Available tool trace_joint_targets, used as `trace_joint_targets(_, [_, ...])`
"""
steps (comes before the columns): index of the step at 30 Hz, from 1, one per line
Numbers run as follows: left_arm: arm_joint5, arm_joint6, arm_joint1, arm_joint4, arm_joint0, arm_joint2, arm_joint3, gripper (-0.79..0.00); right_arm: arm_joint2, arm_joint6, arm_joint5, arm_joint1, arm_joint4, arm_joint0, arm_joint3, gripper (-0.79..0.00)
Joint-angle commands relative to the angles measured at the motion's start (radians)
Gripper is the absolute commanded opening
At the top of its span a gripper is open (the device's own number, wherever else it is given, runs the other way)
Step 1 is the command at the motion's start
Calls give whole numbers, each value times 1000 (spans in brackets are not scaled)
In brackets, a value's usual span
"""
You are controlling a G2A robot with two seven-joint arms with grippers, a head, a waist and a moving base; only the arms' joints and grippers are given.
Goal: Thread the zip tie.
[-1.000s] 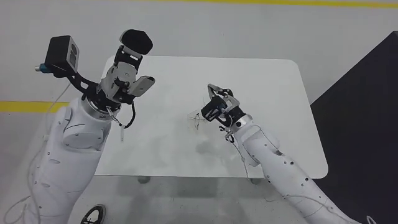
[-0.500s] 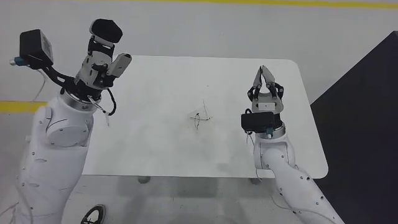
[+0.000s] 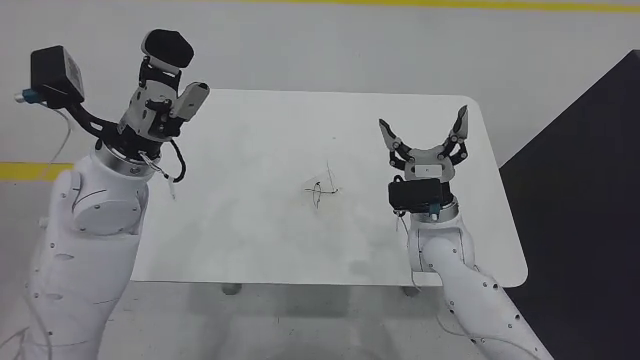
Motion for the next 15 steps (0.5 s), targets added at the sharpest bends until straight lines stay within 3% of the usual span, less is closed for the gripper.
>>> trace_joint_targets(1, [0,0,0,0,0,0,0,0,0,0,0,0,0,0,0,-6])
trace_joint_targets(15, [0,0,0,0,0,0,0,0,0,0,0,0,0,0,0,0])
